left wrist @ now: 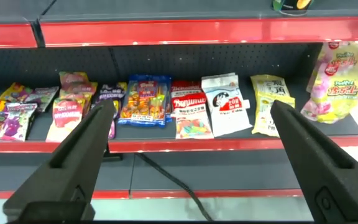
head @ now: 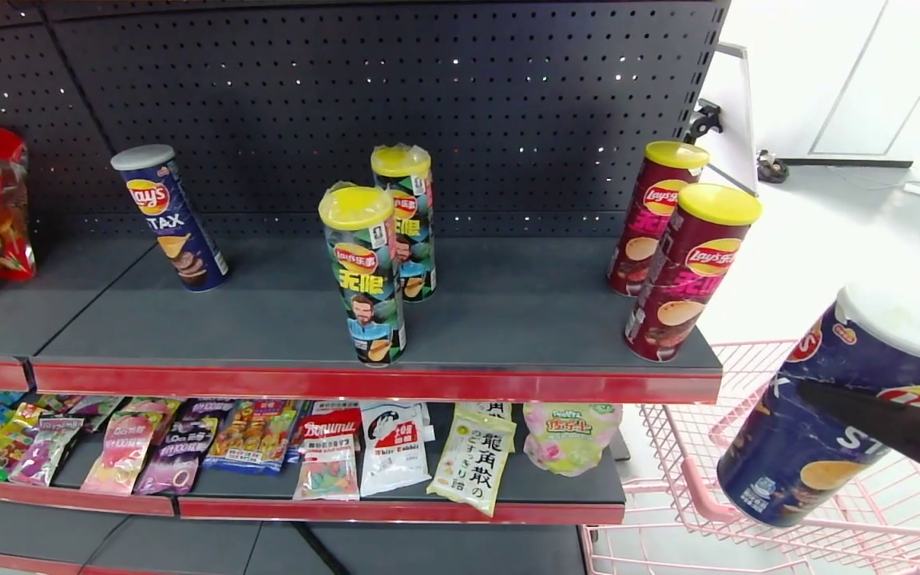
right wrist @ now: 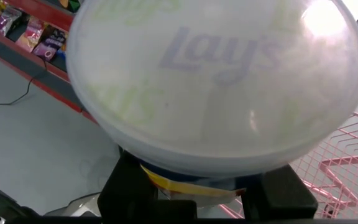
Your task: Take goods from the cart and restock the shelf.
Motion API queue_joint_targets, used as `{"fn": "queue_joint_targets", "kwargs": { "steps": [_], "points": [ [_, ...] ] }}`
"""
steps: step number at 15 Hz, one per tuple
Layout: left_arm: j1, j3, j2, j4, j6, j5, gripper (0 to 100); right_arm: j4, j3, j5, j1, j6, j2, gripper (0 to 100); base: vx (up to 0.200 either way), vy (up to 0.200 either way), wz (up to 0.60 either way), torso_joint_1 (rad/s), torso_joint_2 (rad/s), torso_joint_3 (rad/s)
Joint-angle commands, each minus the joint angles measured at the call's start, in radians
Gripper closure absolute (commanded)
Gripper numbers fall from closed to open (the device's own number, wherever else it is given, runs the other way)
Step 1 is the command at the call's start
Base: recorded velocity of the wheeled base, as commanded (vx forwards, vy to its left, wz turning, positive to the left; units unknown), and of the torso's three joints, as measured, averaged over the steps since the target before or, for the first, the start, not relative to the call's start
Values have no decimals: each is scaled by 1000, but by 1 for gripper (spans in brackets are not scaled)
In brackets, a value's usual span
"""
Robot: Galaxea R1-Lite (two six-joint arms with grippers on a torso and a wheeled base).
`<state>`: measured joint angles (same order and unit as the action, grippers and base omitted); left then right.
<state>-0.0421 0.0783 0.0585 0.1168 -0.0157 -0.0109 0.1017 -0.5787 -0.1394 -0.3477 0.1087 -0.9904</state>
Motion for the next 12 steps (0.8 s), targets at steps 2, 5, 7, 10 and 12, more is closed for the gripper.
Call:
{"fn": "queue_joint_targets", "kwargs": {
  "steps": [2, 5, 7, 10, 12],
  "points": [
    [1, 0, 1, 0, 0, 0, 0, 1, 3, 0, -1, -1, -2, 100, 0, 0, -300, 1, -4, 1],
    [1, 0, 1, 0, -9, 2, 0, 1, 5, -2, 1, -12, -19, 100, 0, 0, -200, 2, -1, 1],
    [-1, 0, 1, 0, -24, 20, 0, 1, 7, -3, 3, -14, -22, 100, 0, 0, 0, 0, 0, 0],
    [1, 0, 1, 0, -27, 35, 0, 3, 7, -3, 21, -11, -30, 100, 0, 0, 0, 0, 0, 0],
    [1, 0, 1, 0, -27, 34, 0, 4, 11, -3, 24, -12, -27, 100, 0, 0, 0, 0, 0, 0]
  ]
}}
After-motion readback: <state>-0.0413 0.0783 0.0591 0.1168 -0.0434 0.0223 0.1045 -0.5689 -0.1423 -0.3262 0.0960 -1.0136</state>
